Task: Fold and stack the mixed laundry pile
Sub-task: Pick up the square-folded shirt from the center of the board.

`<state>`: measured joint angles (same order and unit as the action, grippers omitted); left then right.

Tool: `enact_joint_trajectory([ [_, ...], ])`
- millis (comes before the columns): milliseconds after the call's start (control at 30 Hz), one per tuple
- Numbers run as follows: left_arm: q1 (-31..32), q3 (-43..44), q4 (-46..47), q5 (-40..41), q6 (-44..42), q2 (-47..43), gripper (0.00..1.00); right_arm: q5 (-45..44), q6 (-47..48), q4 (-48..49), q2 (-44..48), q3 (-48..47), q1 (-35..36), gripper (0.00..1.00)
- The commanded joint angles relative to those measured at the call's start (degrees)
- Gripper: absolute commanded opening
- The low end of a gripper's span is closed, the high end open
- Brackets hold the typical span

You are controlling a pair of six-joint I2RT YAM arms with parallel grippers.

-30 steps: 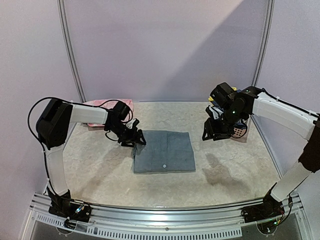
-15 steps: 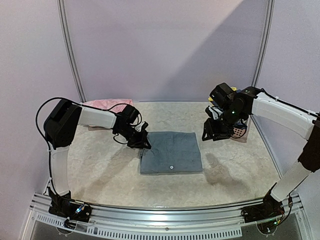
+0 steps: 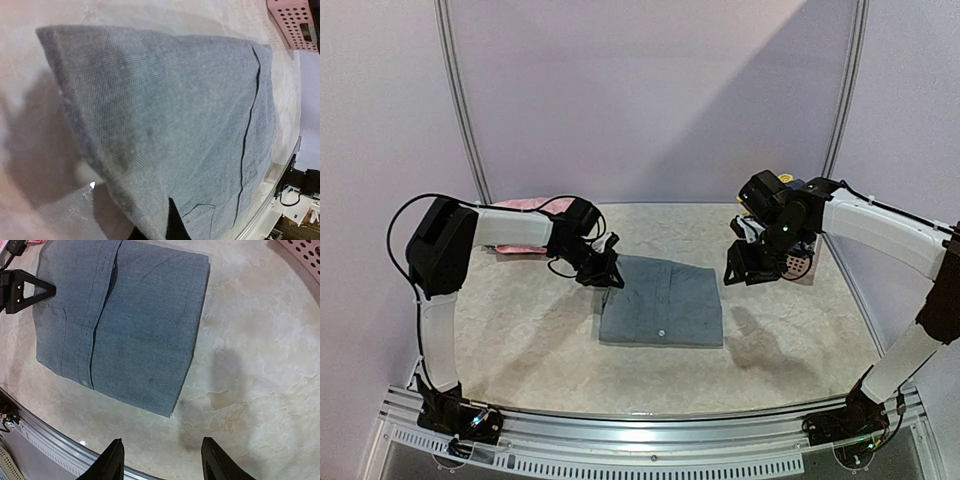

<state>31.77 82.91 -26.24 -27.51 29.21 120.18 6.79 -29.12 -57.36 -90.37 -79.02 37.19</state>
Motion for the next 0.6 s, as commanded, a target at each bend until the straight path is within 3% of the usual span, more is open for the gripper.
enact_joint_trajectory([
  [0,0.49,4.34,-7.79,4.58,-5.41,-2.92,0.00,0.29,0.25,1.23,1.50,1.55,0.32,0.54],
  [567,0.05,19.40,-24.82,19.28,-18.72,-1.04,0.00,0.32,0.12,1.94,4.23,5.01,0.31,0.54],
])
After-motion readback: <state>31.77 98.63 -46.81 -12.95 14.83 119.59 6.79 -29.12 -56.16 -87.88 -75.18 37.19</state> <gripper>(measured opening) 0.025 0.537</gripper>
